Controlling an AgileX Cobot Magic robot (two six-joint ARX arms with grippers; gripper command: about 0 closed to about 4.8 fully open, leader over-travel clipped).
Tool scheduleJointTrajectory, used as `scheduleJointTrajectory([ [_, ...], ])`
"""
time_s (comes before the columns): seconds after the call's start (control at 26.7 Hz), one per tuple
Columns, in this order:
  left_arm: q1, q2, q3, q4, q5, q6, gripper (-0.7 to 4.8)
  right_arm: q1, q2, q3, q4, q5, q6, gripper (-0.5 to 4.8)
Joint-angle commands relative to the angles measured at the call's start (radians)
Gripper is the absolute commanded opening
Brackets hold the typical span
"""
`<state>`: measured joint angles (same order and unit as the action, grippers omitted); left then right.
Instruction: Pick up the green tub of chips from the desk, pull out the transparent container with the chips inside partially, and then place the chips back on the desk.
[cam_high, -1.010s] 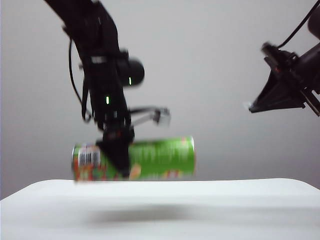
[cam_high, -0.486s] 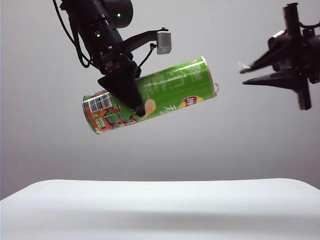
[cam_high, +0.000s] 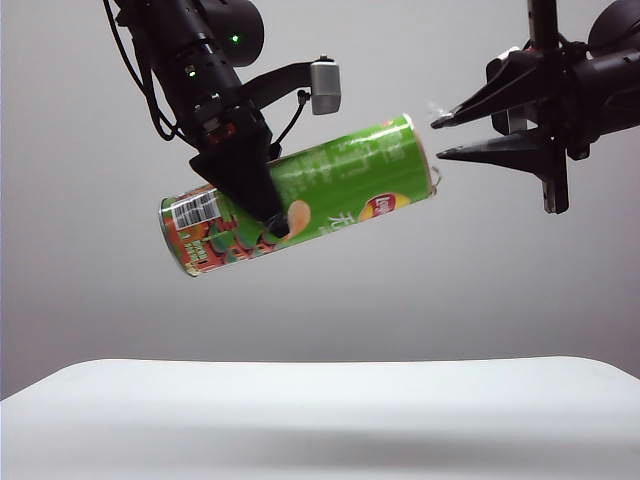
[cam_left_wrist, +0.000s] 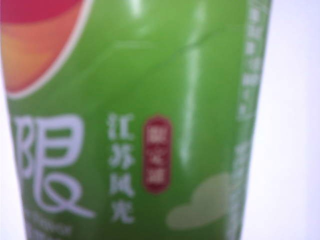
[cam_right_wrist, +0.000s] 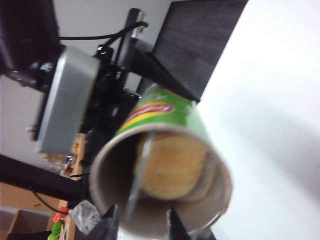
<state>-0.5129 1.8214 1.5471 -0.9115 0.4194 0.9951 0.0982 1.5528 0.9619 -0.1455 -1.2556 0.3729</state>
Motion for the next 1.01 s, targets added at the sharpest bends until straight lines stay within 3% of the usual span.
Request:
scheduleJointTrajectory([
  [0.04,-0.004,-0.006,0.003,0.010,0.033,-0.001,2.58,0.013,-0.005,0.003,0.030,0.010,-0.001,1.21],
  [0.64,-0.037,-0.001,0.002,0.048,0.056,-0.009,2.55,0.082,-0.002,0.002,0.146,0.036,0.095,1.15],
  [0.79,-0.037,-0.001,0.002,0.049,0.056,-0.026,2.55,0.082,-0.002,0.002,0.143,0.057,0.093,0.05],
  [1.01,-0.037,-0.002,0.002,0.024,0.048,-0.042,2.55,0.081,-0.002,0.002,0.142,0.107,0.063,-0.05],
])
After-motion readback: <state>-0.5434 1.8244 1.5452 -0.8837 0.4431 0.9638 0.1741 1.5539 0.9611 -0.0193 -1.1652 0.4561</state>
